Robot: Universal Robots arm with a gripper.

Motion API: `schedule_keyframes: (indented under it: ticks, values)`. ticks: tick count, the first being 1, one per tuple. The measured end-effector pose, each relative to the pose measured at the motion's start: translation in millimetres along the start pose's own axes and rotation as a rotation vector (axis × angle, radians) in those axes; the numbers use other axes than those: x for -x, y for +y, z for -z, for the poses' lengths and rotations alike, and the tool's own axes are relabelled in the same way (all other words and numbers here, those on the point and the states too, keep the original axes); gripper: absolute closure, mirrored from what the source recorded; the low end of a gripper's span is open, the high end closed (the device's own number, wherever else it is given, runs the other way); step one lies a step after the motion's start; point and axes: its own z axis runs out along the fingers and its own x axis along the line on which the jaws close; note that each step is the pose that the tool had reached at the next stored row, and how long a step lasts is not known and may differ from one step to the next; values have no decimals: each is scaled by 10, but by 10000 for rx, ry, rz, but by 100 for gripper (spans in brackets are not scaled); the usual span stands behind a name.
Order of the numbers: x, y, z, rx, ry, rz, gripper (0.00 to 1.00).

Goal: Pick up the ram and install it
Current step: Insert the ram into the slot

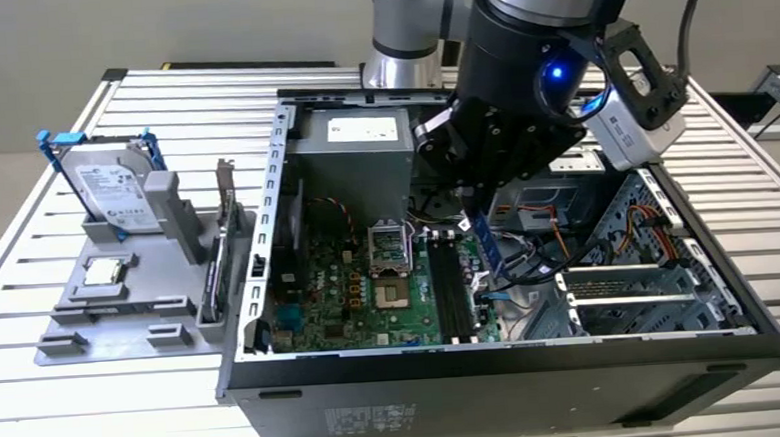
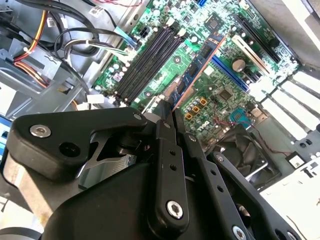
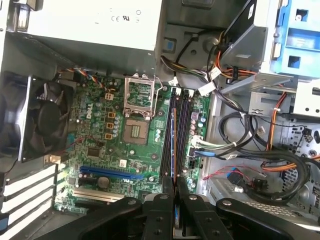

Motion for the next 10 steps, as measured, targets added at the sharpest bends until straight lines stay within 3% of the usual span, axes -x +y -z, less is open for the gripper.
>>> schedule_keyframes:
  ticks: [10]
  values:
    - [5,35,-24,5,-10,-281,100]
